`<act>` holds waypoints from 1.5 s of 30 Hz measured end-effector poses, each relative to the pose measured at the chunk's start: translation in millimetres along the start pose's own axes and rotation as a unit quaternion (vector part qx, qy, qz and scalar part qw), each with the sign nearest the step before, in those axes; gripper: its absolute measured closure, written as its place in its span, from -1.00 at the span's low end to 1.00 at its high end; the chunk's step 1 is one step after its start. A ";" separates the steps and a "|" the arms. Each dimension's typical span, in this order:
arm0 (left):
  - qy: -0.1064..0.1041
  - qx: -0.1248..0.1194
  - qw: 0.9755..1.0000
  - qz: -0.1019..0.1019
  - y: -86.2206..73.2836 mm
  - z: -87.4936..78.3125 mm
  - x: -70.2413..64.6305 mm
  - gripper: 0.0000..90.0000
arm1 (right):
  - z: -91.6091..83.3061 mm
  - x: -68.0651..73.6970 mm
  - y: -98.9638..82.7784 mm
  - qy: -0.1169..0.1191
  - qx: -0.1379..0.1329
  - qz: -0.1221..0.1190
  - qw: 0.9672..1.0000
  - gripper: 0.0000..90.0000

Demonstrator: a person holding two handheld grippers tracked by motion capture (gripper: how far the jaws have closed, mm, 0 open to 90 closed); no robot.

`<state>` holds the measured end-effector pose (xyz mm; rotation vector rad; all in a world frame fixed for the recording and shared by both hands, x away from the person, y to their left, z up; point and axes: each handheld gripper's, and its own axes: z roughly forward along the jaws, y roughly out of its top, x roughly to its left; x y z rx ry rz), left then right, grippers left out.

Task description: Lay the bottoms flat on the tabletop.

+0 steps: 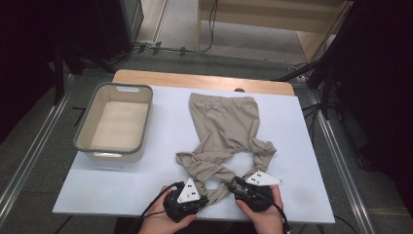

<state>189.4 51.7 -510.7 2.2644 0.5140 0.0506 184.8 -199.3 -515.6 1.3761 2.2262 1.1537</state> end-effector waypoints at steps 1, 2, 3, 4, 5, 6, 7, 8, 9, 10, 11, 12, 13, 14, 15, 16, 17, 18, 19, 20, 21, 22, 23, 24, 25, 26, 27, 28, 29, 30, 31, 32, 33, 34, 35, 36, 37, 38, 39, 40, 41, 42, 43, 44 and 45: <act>-0.014 0.000 1.000 -0.004 0.0 0.8 -1.0 0.96 | 0.0 0.1 0.2 0.000 -0.001 0.000 1.000 0.39; -0.024 0.001 1.000 -0.002 0.2 1.4 -2.5 0.97 | 0.0 0.0 0.4 0.001 -0.002 -0.002 1.000 0.40; -0.034 0.003 0.999 -0.001 0.6 2.0 -4.7 0.98 | -0.2 0.2 0.4 0.001 -0.002 -0.003 1.000 0.43; -0.046 0.003 0.999 -0.004 0.9 2.5 -6.0 0.98 | -0.3 0.6 0.3 0.001 -0.002 -0.005 1.000 0.47; -0.062 0.003 0.998 -0.006 1.6 3.3 -9.0 0.98 | -0.5 0.6 0.3 0.002 -0.002 -0.007 1.000 0.49; -0.072 0.000 0.997 -0.004 2.1 3.8 -11.9 0.99 | -0.9 1.0 0.3 0.005 -0.002 -0.007 1.000 0.50; -0.086 -0.002 0.996 -0.002 2.6 4.0 -15.4 0.99 | -1.7 1.1 0.2 0.009 -0.001 -0.007 1.000 0.55; -0.100 -0.004 0.995 0.001 3.0 3.9 -19.3 0.99 | -2.8 1.3 0.3 0.018 0.000 -0.005 1.000 0.58; -0.110 -0.005 0.994 0.005 3.2 3.5 -22.5 0.99 | -4.0 2.1 0.6 0.026 -0.001 -0.004 1.000 0.62; -0.124 -0.007 0.992 0.012 3.3 2.8 -26.8 0.99 | -5.3 2.7 0.8 0.032 -0.001 -0.006 0.999 0.62; -0.137 -0.009 0.990 0.020 3.1 1.6 -31.8 0.99 | -7.4 3.4 1.3 0.040 -0.002 -0.009 0.999 0.62; -0.141 -0.006 0.990 0.027 2.7 0.7 -34.8 0.99 | -10.4 4.0 1.9 0.048 -0.006 -0.008 0.999 0.61; -0.141 -0.004 0.990 0.031 2.1 -0.2 -36.5 0.98 | -12.7 3.8 2.4 0.052 -0.012 -0.009 0.999 0.56; -0.143 -0.005 0.989 0.030 1.0 -1.2 -36.6 0.98 | -14.8 3.3 2.9 0.048 -0.017 -0.011 0.999 0.50; -0.144 -0.006 0.989 0.027 0.1 -2.8 -35.2 0.97 | -16.2 2.6 3.4 0.040 -0.022 -0.010 0.999 0.44; -0.142 -0.007 0.990 0.024 -0.6 -4.2 -33.4 0.94 | -16.4 1.0 3.7 0.033 -0.025 -0.007 0.999 0.38; -0.134 -0.015 0.991 0.015 -1.7 -6.6 -29.3 0.86 | -15.9 0.0 3.8 0.030 -0.027 -0.001 0.999 0.34; -0.131 -0.020 0.991 0.009 -2.2 -8.4 -26.1 0.79 | -14.2 -1.5 3.6 0.025 -0.023 0.003 0.999 0.31; -0.122 -0.029 0.992 -0.002 -2.6 -11.1 -22.1 0.71 | -12.2 -1.9 3.2 0.025 -0.017 0.003 1.000 0.29; -0.102 -0.036 0.994 -0.013 -2.7 -14.0 -17.0 0.57 | -8.7 -2.1 2.8 0.028 -0.008 0.003 1.000 0.26; -0.086 -0.042 0.995 -0.020 -2.9 -16.2 -13.2 0.42 | -3.5 -1.3 1.9 0.029 0.008 -0.002 1.000 0.25; -0.076 -0.047 0.996 -0.027 -3.2 -18.0 -10.5 0.36 | 0.4 -0.1 0.7 0.028 0.017 -0.007 0.999 0.25; -0.065 -0.051 0.996 -0.034 -3.6 -19.9 -6.7 0.32 | 2.9 1.0 -0.2 0.026 0.023 -0.010 0.999 0.25; -0.044 -0.055 0.997 -0.041 -4.5 -21.5 -2.4 0.28 | 5.4 2.5 -1.0 0.025 0.031 -0.014 0.999 0.30; -0.025 -0.056 0.997 -0.043 -5.3 -23.0 1.5 0.24 | 7.0 4.5 -1.8 0.023 0.030 -0.017 0.999 0.40; -0.016 -0.058 0.997 -0.046 -5.8 -23.8 5.3 0.22 | 7.1 6.3 -1.5 0.028 0.033 -0.019 0.999 0.51; -0.007 -0.061 0.996 -0.058 -6.7 -25.2 11.9 0.20 | 7.5 7.7 -1.4 0.031 0.034 -0.024 0.999 0.58; 0.001 -0.067 0.995 -0.069 -7.2 -26.5 17.0 0.17 | 7.1 10.9 -1.4 0.032 0.035 -0.035 0.998 0.68; 0.011 -0.072 0.994 -0.075 -7.7 -28.1 21.8 0.14 | 5.7 13.9 -1.7 0.033 0.034 -0.041 0.998 0.73; 0.020 -0.074 0.994 -0.080 -7.8 -29.3 25.0 0.10 | 4.0 17.5 -1.8 0.038 0.034 -0.045 0.998 0.78; 0.030 -0.078 0.993 -0.088 -8.1 -30.8 28.6 0.06 | 2.0 20.7 -2.1 0.042 0.033 -0.047 0.997 0.81; 0.034 -0.081 0.992 -0.091 -8.4 -32.3 32.2 0.05 | -1.0 25.8 -2.7 0.049 0.029 -0.053 0.997 0.82; 0.042 -0.081 0.991 -0.094 -8.7 -34.1 36.1 0.04 | -3.9 31.5 -3.7 0.055 0.027 -0.061 0.996 0.83; 0.046 -0.082 0.991 -0.095 -8.9 -34.8 37.7 0.01 | -7.1 41.4 -5.6 0.066 0.030 -0.073 0.995 0.83; 0.049 -0.082 0.991 -0.095 -9.1 -35.7 39.8 0.00 | -7.9 46.5 -6.8 0.072 0.032 -0.079 0.994 0.83; 0.050 -0.084 0.990 -0.099 -9.4 -36.3 41.6 0.00 | -8.7 53.1 -8.7 0.082 0.035 -0.084 0.992 0.83; 0.052 -0.084 0.990 -0.100 -9.6 -36.8 43.1 -0.01 | -9.0 60.3 -10.7 0.093 0.039 -0.089 0.991 0.83; 0.059 -0.086 0.989 -0.102 -9.9 -37.4 45.1 -0.03 | -8.9 65.5 -12.3 0.101 0.041 -0.094 0.990 0.83; 0.062 -0.089 0.989 -0.104 -10.2 -38.1 47.0 -0.04 | -8.7 73.8 -14.5 0.116 0.048 -0.105 0.987 0.81; 0.065 -0.090 0.988 -0.105 -10.4 -38.7 48.6 -0.04 | -8.8 79.6 -16.0 0.126 0.050 -0.112 0.984 0.73; 0.075 -0.091 0.987 -0.109 -10.5 -40.2 51.0 -0.05 | -9.5 83.3 -16.8 0.134 0.051 -0.115 0.983 0.60; 0.080 -0.095 0.986 -0.112 -10.5 -40.8 52.7 -0.07 | -11.6 87.7 -16.8 0.143 0.047 -0.123 0.981 0.43; 0.085 -0.095 0.985 -0.113 -10.1 -42.4 55.4 -0.07 | -13.6 89.3 -16.2 0.147 0.042 -0.126 0.980 0.27; 0.090 -0.097 0.985 -0.112 -9.1 -43.5 57.7 -0.07 | -16.9 89.6 -14.1 0.150 0.036 -0.131 0.979 0.10; 0.101 -0.096 0.985 -0.106 -6.8 -45.0 60.6 -0.07 | -20.8 88.0 -11.2 0.148 0.027 -0.129 0.980 0.01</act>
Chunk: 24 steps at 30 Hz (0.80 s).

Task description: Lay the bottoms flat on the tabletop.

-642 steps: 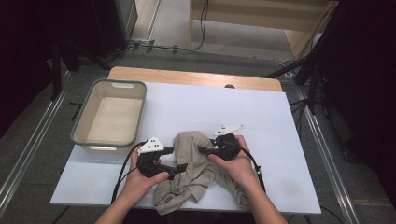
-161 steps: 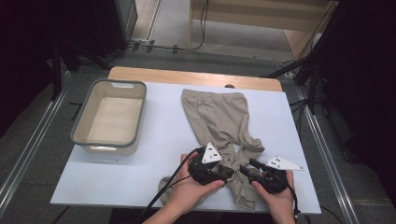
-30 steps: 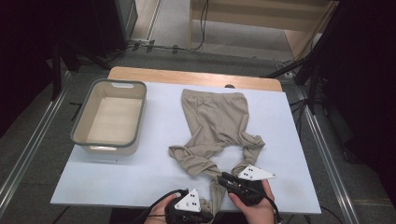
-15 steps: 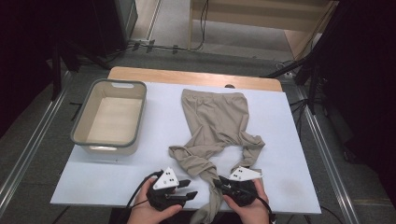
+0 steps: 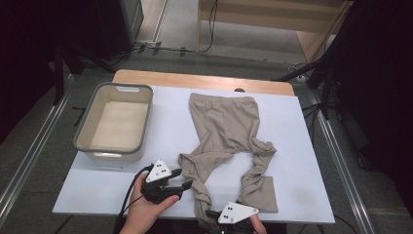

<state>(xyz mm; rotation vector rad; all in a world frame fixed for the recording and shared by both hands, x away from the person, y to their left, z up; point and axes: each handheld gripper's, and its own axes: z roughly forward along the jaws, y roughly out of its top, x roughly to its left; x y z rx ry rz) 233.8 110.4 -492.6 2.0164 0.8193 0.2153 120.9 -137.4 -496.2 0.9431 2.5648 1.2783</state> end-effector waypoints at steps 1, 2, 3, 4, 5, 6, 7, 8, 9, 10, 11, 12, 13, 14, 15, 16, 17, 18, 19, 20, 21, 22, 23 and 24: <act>0.002 -0.003 1.000 0.001 3.2 0.1 2.6 -0.08 | -6.2 -4.1 2.4 -0.010 -0.016 0.005 1.000 -0.03; 0.003 -0.007 1.000 -0.002 7.0 0.8 5.7 -0.09 | -10.4 -9.5 3.9 -0.017 -0.027 0.012 0.999 -0.03; 0.005 -0.009 1.000 -0.003 10.0 1.4 8.2 -0.10 | -13.4 -15.6 4.7 -0.025 -0.035 0.025 0.999 -0.03; 0.009 -0.013 1.000 -0.006 13.8 2.9 10.7 -0.10 | -14.4 -20.8 5.0 -0.031 -0.039 0.035 0.998 -0.03; 0.013 -0.014 1.000 -0.009 17.2 5.0 12.6 -0.10 | -14.1 -27.3 5.1 -0.038 -0.042 0.049 0.997 -0.03; 0.014 -0.014 1.000 -0.012 19.9 7.9 13.6 -0.10 | -12.7 -32.6 5.1 -0.043 -0.042 0.060 0.996 -0.02; 0.019 -0.008 1.000 -0.009 22.3 12.2 14.3 -0.11 | -9.5 -36.2 5.2 -0.049 -0.041 0.067 0.996 -0.01; 0.023 -0.003 1.000 -0.008 23.3 15.7 14.3 -0.11 | -3.2 -38.7 5.5 -0.056 -0.036 0.069 0.995 -0.01; 0.028 -0.001 1.000 -0.006 23.6 19.4 14.4 -0.11 | 2.5 -39.5 6.0 -0.056 -0.031 0.068 0.996 -0.01; 0.034 0.004 0.999 -0.004 23.5 23.0 15.3 -0.11 | 8.7 -39.2 6.8 -0.054 -0.026 0.065 0.996 -0.01; 0.040 0.009 0.999 -0.002 22.9 26.2 16.6 -0.11 | 15.3 -38.2 7.5 -0.057 -0.018 0.060 0.996 -0.01; 0.045 0.012 0.999 -0.004 22.0 28.8 18.1 -0.11 | 22.0 -37.3 7.6 -0.065 -0.013 0.056 0.996 0.02; 0.043 0.014 0.999 -0.010 20.9 30.9 20.1 -0.10 | 27.5 -37.1 7.2 -0.066 -0.007 0.056 0.996 0.17; 0.042 0.016 0.999 -0.013 19.7 32.1 22.1 -0.05 | 31.6 -36.6 6.3 -0.063 -0.002 0.056 0.996 0.34; 0.044 0.018 0.999 -0.014 18.2 32.7 23.5 0.03 | 34.1 -35.0 5.6 -0.059 0.002 0.051 0.997 0.48; 0.046 0.020 0.999 -0.012 17.1 32.6 24.3 0.13 | 35.0 -32.5 4.7 -0.053 0.004 0.044 0.998 0.64; 0.048 0.020 0.999 -0.013 15.5 31.8 26.0 0.19 | 34.5 -30.4 4.2 -0.050 0.005 0.038 0.998 0.73; 0.049 0.018 0.998 -0.016 14.5 30.5 27.8 0.24 | 32.3 -27.1 3.6 -0.048 0.006 0.029 0.998 0.80; 0.050 0.016 0.998 -0.019 13.9 29.1 29.0 0.24 | 30.1 -24.6 2.9 -0.043 0.007 0.027 0.999 0.82; 0.052 0.016 0.998 -0.021 13.7 27.9 29.6 0.24 | 27.9 -22.3 1.6 -0.036 0.008 0.025 0.999 0.83; 0.050 0.014 0.998 -0.023 13.5 25.1 30.8 0.20 | 26.2 -20.5 0.4 -0.032 0.010 0.021 0.999 0.84; 0.048 0.013 0.998 -0.024 13.4 24.2 31.2 0.14 | 23.1 -16.0 -3.1 -0.024 0.017 0.017 0.999 0.84; 0.047 0.012 0.998 -0.027 13.1 22.8 31.8 0.09 | 21.9 -14.2 -4.4 -0.022 0.020 0.016 0.999 0.84; 0.046 0.013 0.998 -0.031 12.5 21.9 32.0 0.03 | 20.3 -11.5 -7.2 -0.015 0.024 0.009 1.000 0.83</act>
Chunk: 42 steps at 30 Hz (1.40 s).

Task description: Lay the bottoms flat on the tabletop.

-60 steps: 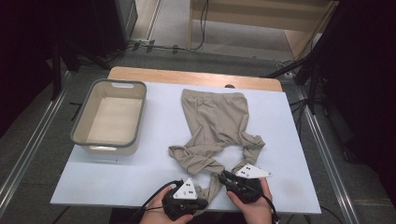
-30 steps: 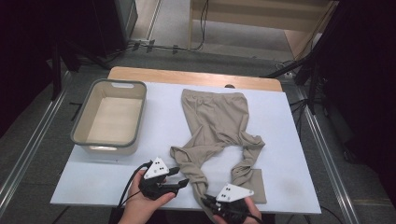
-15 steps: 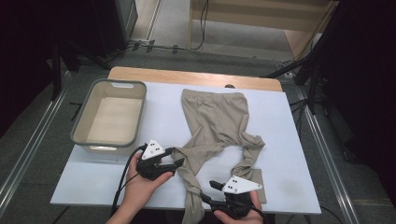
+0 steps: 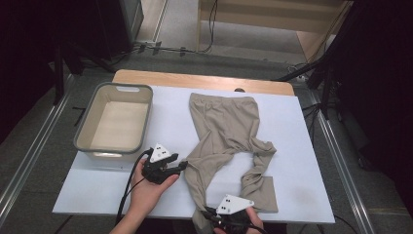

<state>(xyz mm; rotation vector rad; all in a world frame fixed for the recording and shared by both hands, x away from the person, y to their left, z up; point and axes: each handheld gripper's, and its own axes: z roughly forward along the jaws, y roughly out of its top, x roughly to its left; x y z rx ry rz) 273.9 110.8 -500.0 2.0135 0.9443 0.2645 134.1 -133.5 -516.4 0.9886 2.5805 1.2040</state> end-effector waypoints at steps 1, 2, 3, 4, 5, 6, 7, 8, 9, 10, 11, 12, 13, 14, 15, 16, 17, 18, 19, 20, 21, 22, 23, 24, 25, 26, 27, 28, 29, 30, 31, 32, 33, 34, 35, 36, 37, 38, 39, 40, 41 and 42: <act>-0.008 0.001 1.000 -0.003 -1.3 -0.2 0.3 0.00 | -1.6 2.8 -2.3 0.004 0.007 -0.004 1.000 0.80; -0.016 0.006 1.000 -0.004 -2.4 0.4 0.4 0.00 | -3.0 4.6 -4.0 0.014 0.012 -0.008 1.000 0.70; -0.020 0.010 1.000 -0.004 -3.5 1.2 -0.1 0.00 | -4.2 5.1 -4.1 0.022 0.012 -0.010 1.000 0.52; -0.020 0.012 1.000 -0.003 -4.3 2.0 -1.1 0.00 | -5.5 5.3 -3.3 0.025 0.008 -0.012 1.000 0.33; -0.020 0.013 1.000 -0.003 -4.8 2.9 -1.8 0.00 | -7.2 4.6 -1.9 0.021 0.000 -0.018 1.000 0.20; -0.023 0.014 1.000 -0.004 -4.9 3.0 -2.2 0.00 | -9.9 3.0 -0.1 0.017 -0.008 -0.019 1.000 0.13; -0.028 0.015 0.999 -0.003 -5.1 3.0 -2.3 0.06 | -12.9 -0.1 2.0 0.015 -0.019 -0.015 1.000 0.09; -0.030 0.017 0.999 -0.001 -5.2 3.5 -2.9 0.14 | -16.2 -4.5 4.0 0.011 -0.029 -0.007 0.999 0.09; -0.033 0.019 0.999 0.002 -5.5 4.2 -3.6 0.18 | -19.0 -9.3 5.7 0.004 -0.038 0.002 0.999 0.09; -0.034 0.023 0.999 0.006 -5.9 4.9 -4.5 0.26 | -21.1 -14.5 7.1 -0.002 -0.045 0.011 0.999 0.09; -0.039 0.026 0.999 0.009 -6.3 6.2 -5.5 0.35 | -22.0 -19.4 8.0 -0.013 -0.050 0.020 0.998 0.09; -0.045 0.029 0.999 0.011 -6.8 7.2 -6.4 0.44 | -21.4 -24.4 8.7 -0.021 -0.054 0.031 0.998 0.10; -0.051 0.034 0.998 0.018 -7.3 8.1 -8.3 0.56 | -20.0 -28.1 9.1 -0.030 -0.054 0.040 0.997 0.10; -0.054 0.037 0.998 0.023 -7.5 8.2 -10.0 0.71 | -16.7 -33.3 9.3 -0.040 -0.053 0.054 0.996 0.10; -0.060 0.038 0.997 0.026 -7.5 7.5 -11.5 0.83 | -13.3 -36.3 9.6 -0.040 -0.054 0.063 0.996 0.10; -0.065 0.038 0.997 0.030 -7.3 6.2 -13.1 0.95 | -10.1 -37.9 9.8 -0.042 -0.052 0.066 0.996 0.10; -0.065 0.038 0.997 0.033 -7.1 4.8 -14.6 0.98 | -7.3 -38.4 10.0 -0.051 -0.049 0.064 0.995 0.10; -0.068 0.039 0.996 0.037 -7.0 2.2 -15.8 0.98 | -5.8 -38.6 10.2 -0.056 -0.048 0.066 0.995 0.10; -0.079 0.041 0.995 0.041 -7.3 -1.1 -17.7 0.99 | -4.9 -39.6 10.2 -0.058 -0.048 0.068 0.995 0.10; -0.085 0.042 0.994 0.046 -7.8 -3.8 -20.0 0.99 | -5.0 -41.3 10.2 -0.066 -0.049 0.071 0.994 0.11; -0.090 0.047 0.993 0.052 -8.4 -6.6 -22.3 0.99 | -5.7 -43.4 10.1 -0.074 -0.048 0.076 0.993 0.12; -0.098 0.050 0.992 0.056 -9.3 -9.0 -24.6 0.99 | -6.6 -46.1 9.9 -0.081 -0.049 0.082 0.992 0.12; -0.103 0.052 0.991 0.061 -10.0 -10.7 -26.2 0.99 | -7.3 -49.0 9.4 -0.087 -0.049 0.088 0.991 0.13; -0.107 0.056 0.990 0.069 -10.8 -13.4 -28.7 0.99 | -7.8 -51.0 9.1 -0.091 -0.050 0.091 0.990 0.15; -0.110 0.061 0.989 0.075 -11.4 -14.9 -30.5 0.99 | -8.3 -53.8 8.8 -0.098 -0.050 0.095 0.989 0.15; -0.110 0.066 0.988 0.085 -11.8 -16.1 -31.2 0.99 | -8.6 -55.6 8.9 -0.100 -0.049 0.098 0.989 0.15; -0.106 0.071 0.988 0.090 -12.1 -17.6 -31.6 0.99 | -8.7 -57.4 9.2 -0.103 -0.048 0.098 0.989 0.15; -0.108 0.073 0.987 0.092 -12.3 -18.8 -30.5 0.99 | -8.4 -58.7 9.9 -0.107 -0.047 0.097 0.988 0.15; -0.111 0.075 0.987 0.089 -12.4 -20.3 -29.0 0.99 | -8.2 -59.7 10.9 -0.107 -0.046 0.099 0.988 0.15; -0.111 0.077 0.987 0.088 -12.6 -21.9 -27.4 0.99 | -8.0 -60.7 12.1 -0.108 -0.044 0.100 0.988 0.15; -0.110 0.079 0.987 0.091 -12.7 -23.3 -26.3 0.99 | -7.6 -62.2 13.2 -0.111 -0.044 0.099 0.988 0.15; -0.110 0.078 0.987 0.090 -13.2 -25.3 -24.4 0.99 | -7.3 -63.1 14.1 -0.110 -0.044 0.103 0.988 0.15; -0.109 0.075 0.987 0.088 -13.7 -26.8 -22.2 0.99 | -6.5 -65.3 15.3 -0.112 -0.045 0.104 0.987 0.15; -0.104 0.074 0.988 0.084 -14.3 -28.0 -19.8 0.99 | -5.7 -67.3 16.4 -0.113 -0.045 0.105 0.987 0.15; -0.100 0.071 0.990 0.076 -15.0 -28.8 -17.3 0.98 | -4.9 -68.7 17.6 -0.113 -0.042 0.109 0.987 0.15; -0.096 0.067 0.991 0.069 -15.4 -29.3 -14.6 0.96 | -3.5 -70.2 18.7 -0.113 -0.043 0.111 0.986 0.14; -0.084 0.063 0.992 0.063 -15.7 -29.8 -12.4 0.87 | -1.8 -71.2 20.0 -0.110 -0.045 0.113 0.987 0.13; -0.077 0.055 0.994 0.055 -15.8 -30.8 -10.2 0.77 | 0.0 -71.7 21.4 -0.108 -0.044 0.112 0.987 0.12; -0.078 0.046 0.995 0.048 -15.6 -31.9 -8.6 0.70 | 1.9 -71.5 22.8 -0.108 -0.043 0.110 0.987 0.10; -0.085 0.030 0.995 0.037 -14.7 -33.9 -7.1 0.63 | 3.5 -71.1 23.9 -0.108 -0.043 0.110 0.987 0.08; -0.084 0.020 0.996 0.036 -13.4 -35.0 -7.7 0.50 | 6.0 -70.5 25.6 -0.106 -0.041 0.108 0.988 0.07; -0.083 0.011 0.996 0.038 -11.8 -35.5 -9.9 0.37 | 7.8 -70.0 26.7 -0.105 -0.040 0.106 0.988 0.07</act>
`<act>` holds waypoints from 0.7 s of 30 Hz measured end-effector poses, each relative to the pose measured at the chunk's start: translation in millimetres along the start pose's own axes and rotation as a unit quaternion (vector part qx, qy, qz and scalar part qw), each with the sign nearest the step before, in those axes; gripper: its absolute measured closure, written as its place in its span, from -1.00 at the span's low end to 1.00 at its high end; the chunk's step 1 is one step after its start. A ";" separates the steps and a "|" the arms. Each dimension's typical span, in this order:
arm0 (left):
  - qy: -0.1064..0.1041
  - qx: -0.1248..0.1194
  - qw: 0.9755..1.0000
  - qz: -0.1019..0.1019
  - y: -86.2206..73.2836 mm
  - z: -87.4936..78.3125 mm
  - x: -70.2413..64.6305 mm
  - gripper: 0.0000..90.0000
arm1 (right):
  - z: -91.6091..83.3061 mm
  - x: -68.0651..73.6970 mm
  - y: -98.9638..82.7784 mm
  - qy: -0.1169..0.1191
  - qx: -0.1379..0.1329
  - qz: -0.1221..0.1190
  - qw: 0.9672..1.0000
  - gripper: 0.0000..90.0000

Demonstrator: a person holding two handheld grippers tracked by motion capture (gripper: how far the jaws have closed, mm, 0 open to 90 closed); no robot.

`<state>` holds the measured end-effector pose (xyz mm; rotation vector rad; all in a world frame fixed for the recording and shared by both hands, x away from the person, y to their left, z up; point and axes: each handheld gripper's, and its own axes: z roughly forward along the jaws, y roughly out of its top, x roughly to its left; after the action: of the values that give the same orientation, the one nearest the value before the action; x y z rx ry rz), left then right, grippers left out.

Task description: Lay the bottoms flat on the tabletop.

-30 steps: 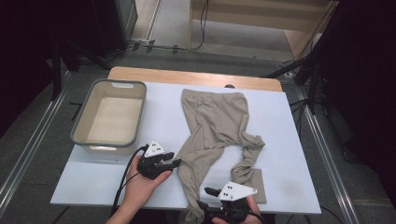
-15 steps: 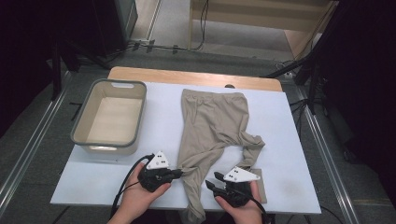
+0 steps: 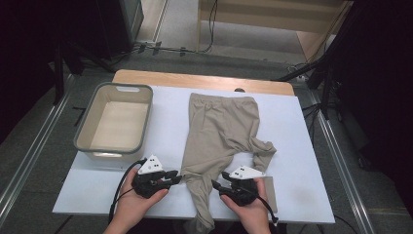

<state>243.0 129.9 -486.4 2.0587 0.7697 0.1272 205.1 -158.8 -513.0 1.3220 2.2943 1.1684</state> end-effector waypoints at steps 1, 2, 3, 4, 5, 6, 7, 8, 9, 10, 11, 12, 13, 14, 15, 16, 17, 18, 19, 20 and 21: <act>-0.002 -0.007 1.000 0.003 2.1 0.9 -2.6 0.23 | 1.9 1.1 0.7 -0.001 0.000 -0.002 1.000 0.07; -0.004 -0.012 1.000 0.008 4.4 3.0 -5.5 0.12 | 3.4 2.2 1.1 -0.003 0.002 -0.004 1.000 0.07; -0.006 -0.013 1.000 0.016 7.3 6.7 -9.3 0.08 | 5.3 3.3 1.5 -0.002 0.002 -0.002 1.000 0.07; -0.007 -0.011 1.000 0.020 9.1 9.7 -11.5 0.05 | 7.7 4.2 2.0 0.002 0.005 -0.005 1.000 0.07; -0.006 -0.007 1.000 0.025 11.2 13.9 -14.2 0.04 | 9.0 5.3 2.4 0.004 0.008 -0.004 1.000 0.07; -0.005 -0.005 1.000 0.031 12.8 18.3 -16.2 0.04 | 11.1 6.8 2.6 0.005 0.009 -0.006 1.000 0.07; -0.002 -0.001 0.999 0.037 14.0 22.8 -17.5 0.05 | 13.0 8.5 2.6 0.007 0.015 -0.006 1.000 0.08; 0.001 0.004 0.999 0.040 14.3 27.5 -18.6 0.06 | 15.3 10.5 2.1 0.005 0.020 -0.012 1.000 0.10; 0.004 0.009 0.999 0.044 14.2 30.5 -19.0 0.12 | 15.4 13.5 1.9 -0.008 0.022 -0.021 0.999 0.17; 0.003 0.017 0.999 0.047 13.4 35.2 -19.2 0.22 | 15.9 15.5 1.6 -0.020 0.023 -0.029 0.999 0.26; 0.002 0.024 0.999 0.049 12.3 38.0 -19.1 0.34 | 16.2 18.4 0.9 -0.037 0.023 -0.040 0.998 0.34; 0.003 0.030 0.998 0.058 10.9 39.1 -19.2 0.50 | 16.2 19.0 0.8 -0.041 0.023 -0.041 0.998 0.43; 0.004 0.031 0.997 0.067 9.5 39.2 -19.7 0.73 | 16.1 19.0 0.9 -0.043 0.023 -0.038 0.998 0.58; 0.003 0.033 0.997 0.070 8.9 38.5 -19.6 0.89 | 15.2 17.8 1.0 -0.040 0.025 -0.041 0.998 0.74; -0.006 0.031 0.997 0.066 8.2 36.7 -19.3 0.99 | 14.5 16.4 1.1 -0.032 0.027 -0.044 0.998 0.90; -0.010 0.030 0.997 0.068 7.9 34.9 -19.0 0.99 | 12.9 14.0 1.0 -0.019 0.030 -0.044 0.998 0.94; -0.014 0.026 0.997 0.072 7.2 31.0 -18.0 1.00 | 11.3 12.7 0.7 -0.015 0.033 -0.042 0.998 0.95; -0.016 0.022 0.997 0.067 6.1 27.8 -16.4 1.00 | 9.2 10.3 -0.2 -0.011 0.034 -0.039 0.999 0.96; -0.016 0.020 0.998 0.063 4.7 24.5 -14.4 1.00 | 6.5 7.9 -0.9 -0.014 0.036 -0.038 0.999 0.96; -0.016 0.019 0.998 0.062 3.0 21.3 -12.0 1.00 | 3.4 4.6 -2.1 -0.021 0.035 -0.039 0.998 0.96; -0.015 0.020 0.998 0.061 1.6 19.2 -10.4 1.00 | -0.1 0.0 -3.6 -0.025 0.031 -0.034 0.999 0.96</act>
<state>242.4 109.5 -494.4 2.1401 0.6333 0.1500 202.8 -159.7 -515.6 1.2693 2.3380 1.0375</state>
